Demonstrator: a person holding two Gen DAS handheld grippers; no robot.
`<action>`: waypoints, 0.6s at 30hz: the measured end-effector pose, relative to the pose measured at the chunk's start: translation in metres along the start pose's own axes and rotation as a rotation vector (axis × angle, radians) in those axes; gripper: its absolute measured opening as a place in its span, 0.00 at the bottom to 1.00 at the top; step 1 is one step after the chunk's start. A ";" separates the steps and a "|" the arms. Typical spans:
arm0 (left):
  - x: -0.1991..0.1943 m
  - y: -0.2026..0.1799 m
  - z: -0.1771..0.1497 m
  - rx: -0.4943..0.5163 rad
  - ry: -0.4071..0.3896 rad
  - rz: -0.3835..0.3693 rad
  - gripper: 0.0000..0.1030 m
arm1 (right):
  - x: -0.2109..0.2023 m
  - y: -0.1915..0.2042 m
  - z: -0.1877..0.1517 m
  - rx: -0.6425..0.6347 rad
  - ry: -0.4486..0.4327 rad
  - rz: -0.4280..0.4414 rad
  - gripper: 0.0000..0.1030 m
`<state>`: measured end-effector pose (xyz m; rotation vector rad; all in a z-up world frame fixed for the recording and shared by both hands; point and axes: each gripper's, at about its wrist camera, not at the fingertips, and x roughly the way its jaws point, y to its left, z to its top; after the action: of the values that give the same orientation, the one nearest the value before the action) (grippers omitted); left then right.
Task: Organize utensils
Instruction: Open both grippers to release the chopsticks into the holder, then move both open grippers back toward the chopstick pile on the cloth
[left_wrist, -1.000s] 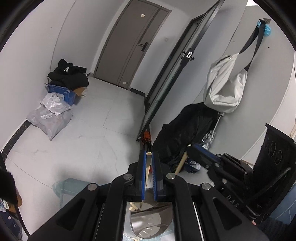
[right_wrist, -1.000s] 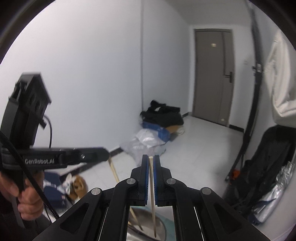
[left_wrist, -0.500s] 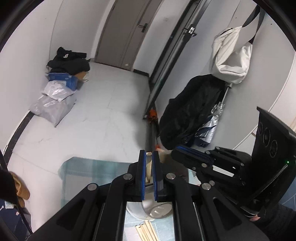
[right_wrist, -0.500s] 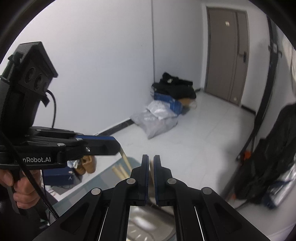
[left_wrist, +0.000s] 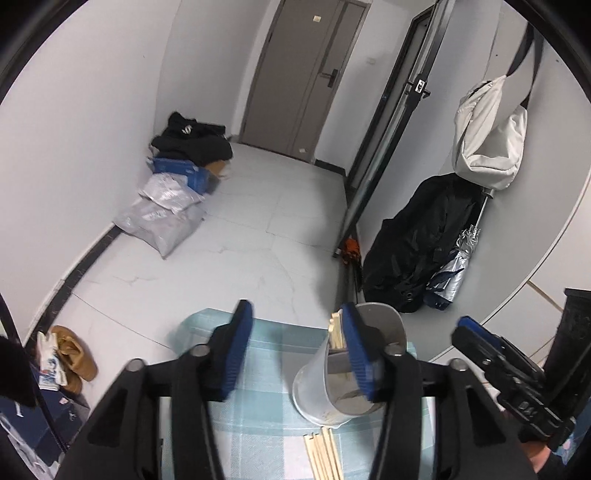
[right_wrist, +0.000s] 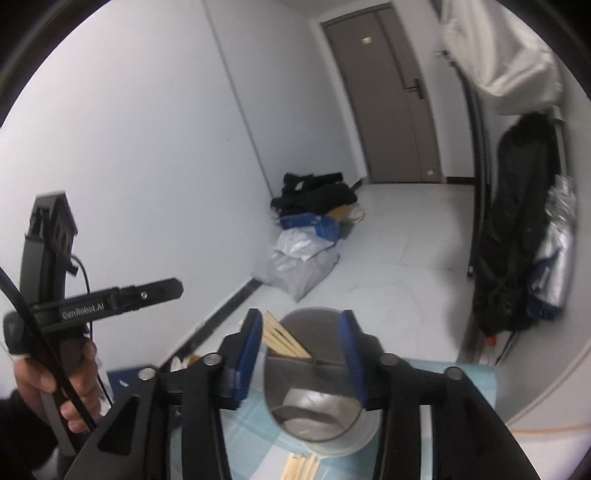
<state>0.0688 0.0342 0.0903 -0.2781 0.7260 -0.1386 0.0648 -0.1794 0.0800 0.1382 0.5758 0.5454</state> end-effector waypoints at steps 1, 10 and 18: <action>-0.008 -0.003 -0.003 0.007 -0.021 0.010 0.54 | -0.007 0.001 -0.003 0.015 -0.012 -0.002 0.48; -0.045 -0.018 -0.025 0.064 -0.110 0.088 0.78 | -0.051 0.019 -0.029 0.060 -0.071 -0.051 0.67; -0.064 -0.023 -0.042 0.106 -0.148 0.114 0.83 | -0.079 0.034 -0.050 0.046 -0.131 -0.131 0.81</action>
<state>-0.0080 0.0175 0.1079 -0.1436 0.5841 -0.0469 -0.0334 -0.1926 0.0857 0.1769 0.4665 0.3930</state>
